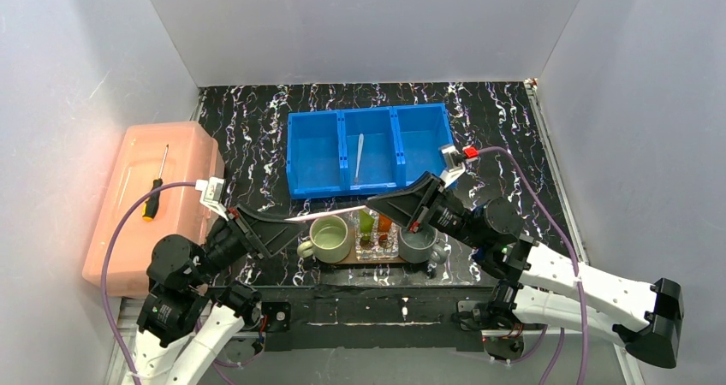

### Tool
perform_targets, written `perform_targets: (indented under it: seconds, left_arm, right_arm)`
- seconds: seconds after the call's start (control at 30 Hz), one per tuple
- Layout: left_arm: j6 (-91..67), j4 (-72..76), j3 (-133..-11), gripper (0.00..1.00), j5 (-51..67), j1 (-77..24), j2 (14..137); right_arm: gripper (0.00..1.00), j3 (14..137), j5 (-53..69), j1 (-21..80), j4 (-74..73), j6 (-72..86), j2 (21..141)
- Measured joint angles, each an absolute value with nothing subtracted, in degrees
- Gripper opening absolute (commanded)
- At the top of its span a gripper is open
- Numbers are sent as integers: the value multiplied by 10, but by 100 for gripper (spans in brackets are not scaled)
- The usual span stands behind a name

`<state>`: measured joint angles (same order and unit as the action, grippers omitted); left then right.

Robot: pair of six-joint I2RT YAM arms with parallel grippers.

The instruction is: Prepare toiletry sets of a toothbrush and toothpaste on the tray

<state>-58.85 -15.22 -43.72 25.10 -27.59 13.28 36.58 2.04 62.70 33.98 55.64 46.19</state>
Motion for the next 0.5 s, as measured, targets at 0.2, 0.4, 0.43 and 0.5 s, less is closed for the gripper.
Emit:
perform_targets:
  seconds: [0.2, 0.4, 0.43, 0.5]
  left_arm:
    - [-565, -203, -438, 91, 244, -276, 133]
    - [-531, -274, -462, 98, 222, -276, 132]
    - [-522, -288, -470, 98, 218, -276, 132]
    - [-505, -311, -486, 98, 209, -276, 132]
  right_arm:
    - [1, 370, 16, 627, 295, 530, 445]
    - [1, 431, 12, 627, 155, 460, 432]
    - [1, 447, 12, 627, 128, 446, 432]
    - [1, 480, 12, 627, 78, 419, 432]
